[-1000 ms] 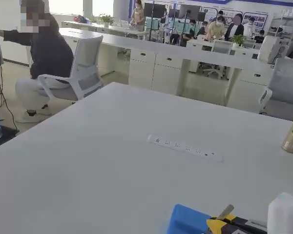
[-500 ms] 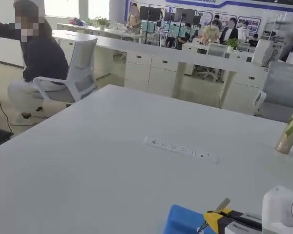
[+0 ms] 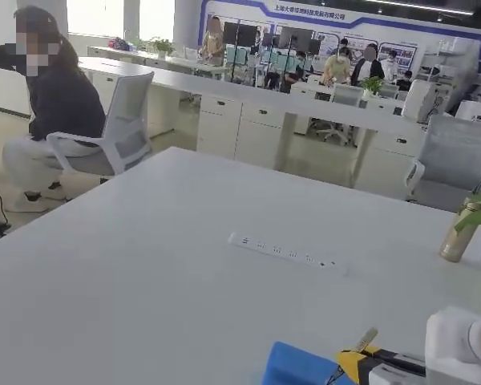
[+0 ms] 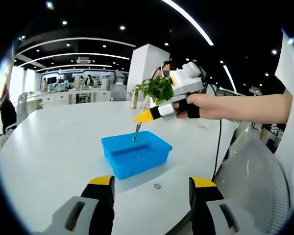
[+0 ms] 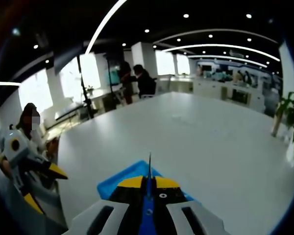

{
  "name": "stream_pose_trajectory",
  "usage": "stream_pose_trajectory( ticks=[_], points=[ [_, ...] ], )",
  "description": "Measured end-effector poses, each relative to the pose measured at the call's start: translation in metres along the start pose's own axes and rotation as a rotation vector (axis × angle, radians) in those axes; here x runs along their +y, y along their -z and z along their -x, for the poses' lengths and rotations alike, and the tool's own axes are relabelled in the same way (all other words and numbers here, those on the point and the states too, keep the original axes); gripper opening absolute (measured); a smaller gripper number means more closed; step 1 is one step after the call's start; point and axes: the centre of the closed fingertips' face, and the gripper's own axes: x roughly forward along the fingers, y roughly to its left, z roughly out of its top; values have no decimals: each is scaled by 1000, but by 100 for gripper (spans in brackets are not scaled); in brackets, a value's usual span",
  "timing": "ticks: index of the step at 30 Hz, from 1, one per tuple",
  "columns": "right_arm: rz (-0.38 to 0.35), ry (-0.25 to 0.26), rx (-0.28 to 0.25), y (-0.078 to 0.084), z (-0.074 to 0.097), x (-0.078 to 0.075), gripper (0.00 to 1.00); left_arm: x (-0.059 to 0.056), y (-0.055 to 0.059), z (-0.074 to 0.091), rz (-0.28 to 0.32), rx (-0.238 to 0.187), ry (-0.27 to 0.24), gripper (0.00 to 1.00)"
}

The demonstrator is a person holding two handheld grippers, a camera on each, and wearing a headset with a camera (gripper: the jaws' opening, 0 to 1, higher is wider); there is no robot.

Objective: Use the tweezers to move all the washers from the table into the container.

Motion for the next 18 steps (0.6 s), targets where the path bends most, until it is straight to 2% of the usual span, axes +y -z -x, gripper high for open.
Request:
stream_pose_trajectory(
  ticks=[12,18],
  points=[
    [41,-46,92,18,-28,16,2,3,1,1,1,5,-8,61],
    [47,-54,125,29,-33,22,3,4,1,1,-4,5,-14,61]
  ],
)
